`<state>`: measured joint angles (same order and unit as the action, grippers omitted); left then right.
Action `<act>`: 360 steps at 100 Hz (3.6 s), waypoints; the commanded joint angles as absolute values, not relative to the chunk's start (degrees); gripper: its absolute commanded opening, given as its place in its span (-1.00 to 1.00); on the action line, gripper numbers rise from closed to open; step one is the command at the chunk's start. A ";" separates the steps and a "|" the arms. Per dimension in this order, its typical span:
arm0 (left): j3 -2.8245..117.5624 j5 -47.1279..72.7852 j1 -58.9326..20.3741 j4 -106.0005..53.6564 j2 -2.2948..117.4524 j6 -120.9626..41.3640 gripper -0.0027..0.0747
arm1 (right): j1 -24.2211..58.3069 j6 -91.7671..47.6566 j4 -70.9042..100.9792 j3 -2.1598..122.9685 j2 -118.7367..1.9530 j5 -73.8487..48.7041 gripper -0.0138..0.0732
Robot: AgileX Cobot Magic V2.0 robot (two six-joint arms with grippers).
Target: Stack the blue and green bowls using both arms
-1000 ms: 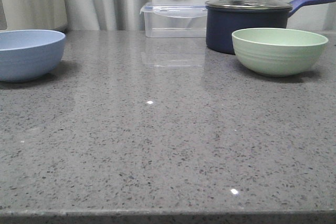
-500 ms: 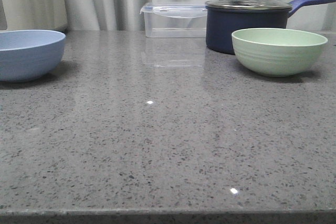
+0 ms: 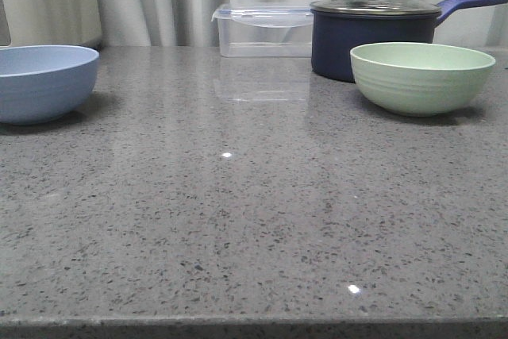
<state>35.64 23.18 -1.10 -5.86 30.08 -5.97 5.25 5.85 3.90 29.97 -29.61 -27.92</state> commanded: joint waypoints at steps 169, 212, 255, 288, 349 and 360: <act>37.63 18.36 -1.08 -5.99 30.62 -5.64 0.06 | 5.10 5.35 5.90 81.67 -90.86 -49.92 0.05; 37.63 18.36 -1.08 -5.85 30.62 -5.64 0.06 | 5.10 5.35 5.90 82.56 -95.65 -50.69 0.05; 37.63 18.41 -1.08 -5.85 30.62 -5.64 0.06 | 5.10 5.35 5.90 82.56 -95.65 -50.51 -0.89; 37.63 18.50 -1.08 -5.85 30.62 -5.64 0.06 | 5.32 5.34 7.42 83.06 -94.66 -51.29 -0.87; 37.63 18.50 -1.08 -5.85 30.62 -5.64 0.01 | 22.53 4.98 10.94 90.18 -97.97 -49.00 -0.87; 37.63 18.50 -1.08 -5.85 30.62 -5.64 0.01 | 24.27 4.98 11.92 93.34 -100.83 -49.64 -0.87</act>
